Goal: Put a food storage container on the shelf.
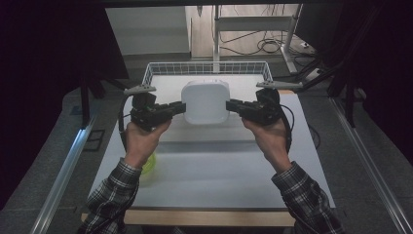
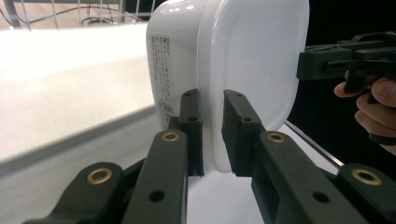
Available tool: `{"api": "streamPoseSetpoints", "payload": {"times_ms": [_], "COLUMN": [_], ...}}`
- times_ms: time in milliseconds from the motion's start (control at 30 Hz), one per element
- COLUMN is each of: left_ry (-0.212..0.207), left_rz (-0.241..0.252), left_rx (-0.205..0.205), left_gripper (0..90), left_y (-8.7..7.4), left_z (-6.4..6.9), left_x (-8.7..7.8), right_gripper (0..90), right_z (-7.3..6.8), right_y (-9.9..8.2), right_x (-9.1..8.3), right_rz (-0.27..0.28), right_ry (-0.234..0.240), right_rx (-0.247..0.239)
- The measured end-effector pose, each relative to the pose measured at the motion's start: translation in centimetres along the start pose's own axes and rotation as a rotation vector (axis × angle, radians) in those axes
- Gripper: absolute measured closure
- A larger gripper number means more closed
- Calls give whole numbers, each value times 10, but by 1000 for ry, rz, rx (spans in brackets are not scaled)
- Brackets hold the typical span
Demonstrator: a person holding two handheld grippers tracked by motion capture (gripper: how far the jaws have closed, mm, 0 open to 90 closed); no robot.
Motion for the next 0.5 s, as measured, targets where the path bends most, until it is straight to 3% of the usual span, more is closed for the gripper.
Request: {"api": "streamPoseSetpoints", "payload": {"times_ms": [233,500], "left_ry": [14,8], "left_rz": [10,-1], "left_rx": [18,8], "left_gripper": [792,792], "left_y": [22,31], "left_z": [-12,-28], "left_x": [3,15], "right_gripper": [789,787], "right_z": [-1,9], "right_y": [23,39], "right_x": [4,14], "right_rz": [28,26], "right_ry": [0,-15], "right_rx": [-5,18]}}
Point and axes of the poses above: each handheld gripper's, and its own axes: x roughly forward along the jaws, y roughly out of its top, z roughly to its right, the point moved 10 cm from there along x, roughly forward along the jaws, and after that the axes turned 15 degrees about x, right-handed, at the moved point
